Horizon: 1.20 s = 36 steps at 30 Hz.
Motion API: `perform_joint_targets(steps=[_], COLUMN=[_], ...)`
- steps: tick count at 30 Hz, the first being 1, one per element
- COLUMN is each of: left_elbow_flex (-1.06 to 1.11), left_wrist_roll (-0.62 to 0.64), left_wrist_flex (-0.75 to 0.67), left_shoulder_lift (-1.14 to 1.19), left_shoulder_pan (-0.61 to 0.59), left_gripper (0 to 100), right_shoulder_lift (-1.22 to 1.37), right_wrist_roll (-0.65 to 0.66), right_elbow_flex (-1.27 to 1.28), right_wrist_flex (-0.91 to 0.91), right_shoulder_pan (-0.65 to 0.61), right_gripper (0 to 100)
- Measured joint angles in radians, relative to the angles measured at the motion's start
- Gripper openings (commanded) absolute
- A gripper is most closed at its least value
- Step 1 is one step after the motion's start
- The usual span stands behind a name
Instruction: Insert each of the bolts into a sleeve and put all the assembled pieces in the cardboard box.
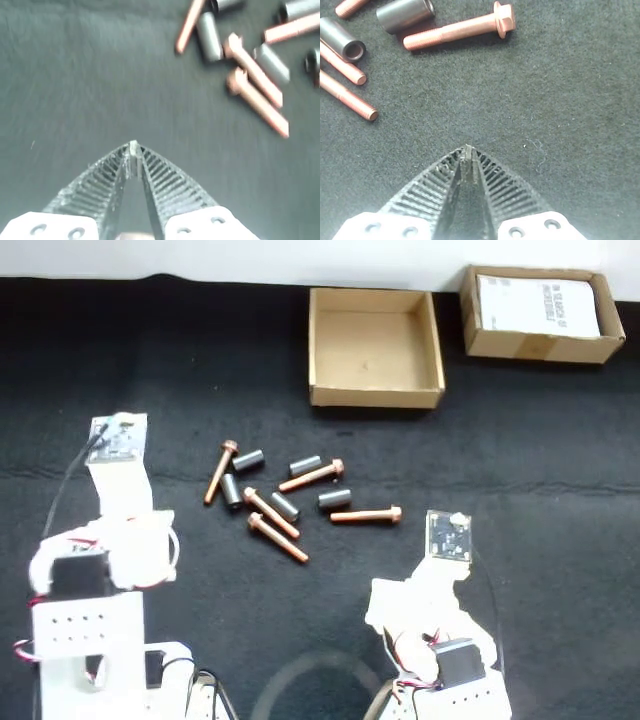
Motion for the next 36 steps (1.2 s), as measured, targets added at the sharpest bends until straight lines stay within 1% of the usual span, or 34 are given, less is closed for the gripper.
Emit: perform_joint_targets(steps=[3, 5, 7, 10, 13, 20, 23, 26, 31, 36], left_elbow_flex=[-0.109, -0.15, -0.176, -0.198, -0.201, -0.204, -0.206, -0.198, -0.101, -0.054], left_wrist_roll=[-0.014, -0.015, -0.017, -0.017, -0.017, -0.017, -0.017, -0.017, -0.017, -0.017], left_wrist_flex=[0.161, 0.209, 0.224, 0.232, 0.238, 0.242, 0.242, 0.242, 0.244, 0.218], left_shoulder_lift=[0.0, -0.003, -0.003, -0.023, -0.097, -0.407, -0.494, -0.531, -0.559, -0.56], left_shoulder_pan=[0.0, 0.0, 0.0, 0.0, 0.0, 0.0, 0.0, 0.0, 0.0, 0.0], left_gripper=[1, 1, 1, 1, 1, 1, 1, 1, 1, 1], right_shoulder_lift=[0.0, 0.0, 0.0, 0.0, 0.0, 0.0, 0.0, 0.0, 0.0, 0.0], right_wrist_roll=[0.0, 0.0, 0.0, 0.0, 0.0, 0.0, 0.0, 0.0, 0.0, 0.0], right_elbow_flex=[0.0, 0.0, 0.0, 0.0, 0.0, 0.0, 0.0, 0.0, 0.0, 0.0], right_wrist_flex=[0.0, 0.0, 0.0, 0.0, 0.0, 0.0, 0.0, 0.0, 0.0, -0.009], right_shoulder_pan=[0.0, 0.0, 0.0, 0.0, 0.0, 0.0, 0.0, 0.0, 0.0, 0.0], right_gripper=[0.9, 0.9, 0.9, 0.9, 0.9, 0.9, 0.9, 0.9, 0.9, 0.9])
